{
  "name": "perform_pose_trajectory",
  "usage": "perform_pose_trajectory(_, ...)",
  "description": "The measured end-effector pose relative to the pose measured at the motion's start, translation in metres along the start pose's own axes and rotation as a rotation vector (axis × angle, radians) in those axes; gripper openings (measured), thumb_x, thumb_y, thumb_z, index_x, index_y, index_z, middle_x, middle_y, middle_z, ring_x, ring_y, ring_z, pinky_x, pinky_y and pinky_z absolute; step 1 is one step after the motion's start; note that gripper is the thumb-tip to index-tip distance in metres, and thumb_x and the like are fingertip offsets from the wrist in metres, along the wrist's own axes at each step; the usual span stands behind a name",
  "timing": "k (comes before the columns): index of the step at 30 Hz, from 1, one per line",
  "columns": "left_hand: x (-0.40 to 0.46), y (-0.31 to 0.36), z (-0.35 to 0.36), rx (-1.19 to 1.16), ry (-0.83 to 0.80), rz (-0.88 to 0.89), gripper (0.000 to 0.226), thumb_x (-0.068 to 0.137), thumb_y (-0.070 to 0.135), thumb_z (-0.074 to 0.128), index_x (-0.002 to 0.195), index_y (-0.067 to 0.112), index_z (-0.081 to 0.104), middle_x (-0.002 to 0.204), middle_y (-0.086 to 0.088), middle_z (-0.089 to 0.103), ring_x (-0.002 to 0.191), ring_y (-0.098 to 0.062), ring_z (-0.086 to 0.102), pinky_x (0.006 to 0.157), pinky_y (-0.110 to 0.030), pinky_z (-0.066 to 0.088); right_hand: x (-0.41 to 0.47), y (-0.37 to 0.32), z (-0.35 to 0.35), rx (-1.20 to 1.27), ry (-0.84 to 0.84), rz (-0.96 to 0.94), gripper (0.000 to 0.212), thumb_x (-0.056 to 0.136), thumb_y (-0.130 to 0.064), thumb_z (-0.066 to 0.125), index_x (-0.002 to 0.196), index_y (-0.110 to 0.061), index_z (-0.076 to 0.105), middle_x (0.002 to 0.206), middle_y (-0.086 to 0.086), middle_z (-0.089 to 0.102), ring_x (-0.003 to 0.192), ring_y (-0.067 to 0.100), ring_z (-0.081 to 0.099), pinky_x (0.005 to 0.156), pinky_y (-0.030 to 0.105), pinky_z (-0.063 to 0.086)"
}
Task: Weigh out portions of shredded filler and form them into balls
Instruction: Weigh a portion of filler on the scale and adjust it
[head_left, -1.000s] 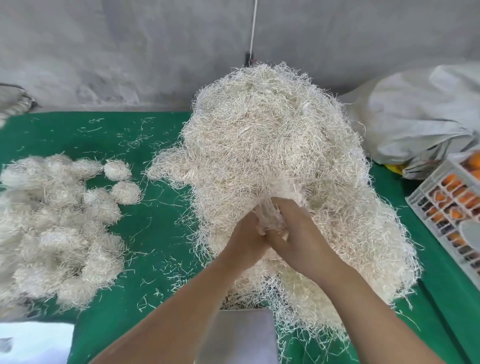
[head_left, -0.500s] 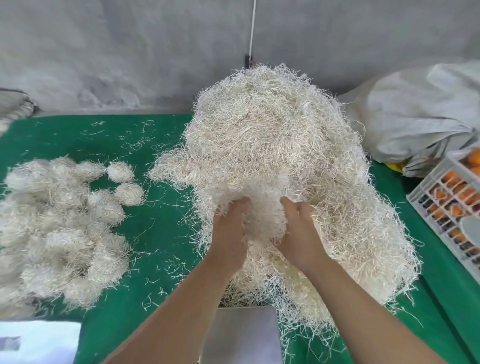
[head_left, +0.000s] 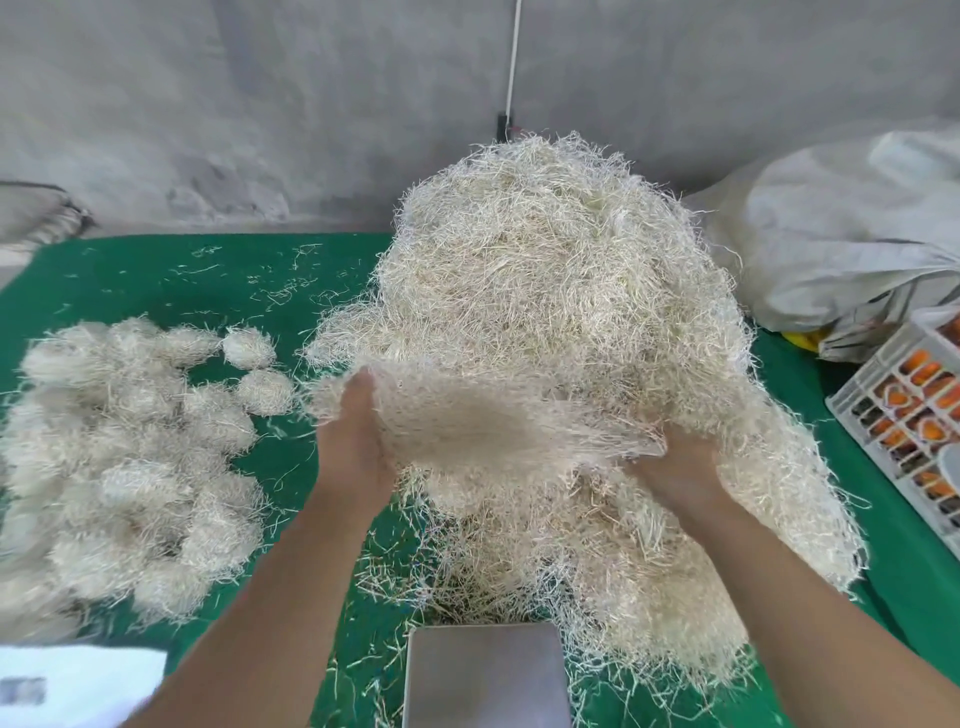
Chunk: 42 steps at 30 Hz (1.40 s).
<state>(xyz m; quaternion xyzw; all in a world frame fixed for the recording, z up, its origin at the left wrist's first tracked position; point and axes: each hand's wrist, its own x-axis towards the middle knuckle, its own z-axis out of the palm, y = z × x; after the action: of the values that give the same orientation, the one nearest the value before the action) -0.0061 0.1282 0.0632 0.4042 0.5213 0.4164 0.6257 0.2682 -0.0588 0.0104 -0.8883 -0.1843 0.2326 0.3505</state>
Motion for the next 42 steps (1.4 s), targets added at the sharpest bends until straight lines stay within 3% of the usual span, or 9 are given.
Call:
perform_pose_trajectory(4, -0.01, -0.015, 0.01, 0.149, -0.177, -0.063, 0.043, 0.1, 0.033, 0.067, 0.137, 0.017, 0.055, 0.103, -0.003, 0.068, 0.086, -0.018, 0.072, 0.077, -0.043, 0.064, -0.011, -0.016, 0.002, -0.029, -0.195, -0.177, 0.083, 0.086, -0.032, 0.084, 0.153, -0.03, 0.035, 0.165, 0.006, 0.014, 0.138, 0.04, 0.045, 0.113, 0.046, 0.035)
perform_pose_trajectory(11, -0.029, -0.005, 0.029, -0.084, -0.425, -0.126, 0.026, 0.104, 0.034, 0.059, 0.119, 0.017, 0.071, 0.12, -0.018, 0.071, 0.121, -0.037, 0.067, 0.098, -0.055, 0.057, -0.041, -0.053, 0.009, -0.706, -0.332, -0.583, 0.14, 0.062, -0.068, 0.086, 0.155, -0.054, -0.018, 0.17, -0.015, -0.002, 0.156, 0.029, -0.002, 0.121, 0.06, 0.001)
perform_pose_trajectory(15, -0.041, 0.02, 0.032, -0.273, -0.645, -0.195, 0.045, 0.093, 0.054, 0.06, 0.112, 0.014, 0.067, 0.113, -0.018, 0.075, 0.116, -0.039, 0.069, 0.087, -0.052, 0.06, -0.055, -0.071, 0.035, -0.489, -0.291, -0.633, 0.079, 0.078, -0.042, 0.085, 0.145, -0.041, 0.042, 0.145, -0.01, 0.047, 0.143, 0.019, 0.035, 0.119, 0.047, 0.018)
perform_pose_trajectory(17, -0.041, 0.026, 0.031, -0.032, -0.591, -0.126, 0.045, 0.082, 0.059, 0.072, 0.107, 0.021, 0.069, 0.097, 0.002, 0.08, 0.109, -0.025, 0.073, 0.085, -0.046, 0.062, -0.053, -0.072, 0.04, -0.45, -0.186, -0.676, 0.028, 0.09, -0.023, 0.073, 0.11, -0.035, 0.057, 0.102, -0.015, 0.063, 0.104, 0.014, 0.065, 0.107, 0.046, 0.039)
perform_pose_trajectory(20, -0.039, 0.025, 0.021, 0.506, -0.733, 0.07, 0.049, 0.078, 0.062, 0.08, 0.108, 0.037, 0.051, 0.09, 0.025, 0.073, 0.087, 0.009, 0.069, 0.081, -0.015, 0.057, -0.041, -0.069, 0.036, -0.32, -0.059, -0.644, 0.043, 0.089, -0.007, 0.071, 0.111, -0.035, 0.046, 0.071, -0.006, 0.062, 0.056, 0.01, 0.064, 0.049, 0.03, 0.056)
perform_pose_trajectory(24, -0.035, 0.022, 0.015, 0.947, -0.893, 0.167, 0.061, 0.073, 0.071, 0.077, 0.124, 0.047, 0.056, 0.098, 0.033, 0.069, 0.104, 0.005, 0.067, 0.076, -0.006, 0.052, -0.024, -0.061, 0.03, -0.68, 0.105, -0.788, 0.05, 0.088, -0.016, 0.078, 0.128, -0.037, 0.056, 0.096, -0.009, 0.071, 0.071, 0.013, 0.067, 0.064, 0.031, 0.057)
perform_pose_trajectory(30, -0.041, 0.022, 0.016, 1.139, -0.991, 0.279, 0.041, 0.085, 0.04, 0.082, 0.121, 0.035, 0.062, 0.104, 0.017, 0.073, 0.097, 0.006, 0.069, 0.086, -0.015, 0.056, 0.001, -0.053, 0.024, -0.743, 0.087, -0.516, 0.033, 0.094, -0.01, 0.064, 0.122, -0.025, 0.059, 0.092, -0.005, 0.057, 0.071, 0.018, 0.061, 0.06, 0.036, 0.058)
perform_pose_trajectory(34, -0.043, 0.019, 0.013, 1.239, -0.959, 0.25, 0.029, 0.089, 0.033, 0.076, 0.116, 0.028, 0.068, 0.098, 0.001, 0.075, 0.086, -0.015, 0.073, 0.085, -0.035, 0.063, 0.02, -0.055, 0.03, -0.369, -0.065, -0.286, 0.061, 0.094, -0.001, 0.056, 0.152, -0.017, 0.049, 0.147, 0.011, 0.057, 0.114, 0.03, 0.065, 0.095, 0.045, 0.057)
perform_pose_trajectory(42, -0.056, 0.011, 0.021, 1.22, -0.991, 0.283, 0.016, 0.094, 0.033, 0.067, 0.106, 0.021, 0.068, 0.086, 0.004, 0.07, 0.071, -0.005, 0.065, 0.072, -0.022, 0.059, 0.031, -0.052, 0.05, 0.158, -0.07, 0.062, 0.068, 0.088, 0.021, 0.051, 0.15, -0.008, 0.052, 0.131, 0.024, 0.059, 0.047, 0.011, 0.047, 0.04, 0.022, 0.038)
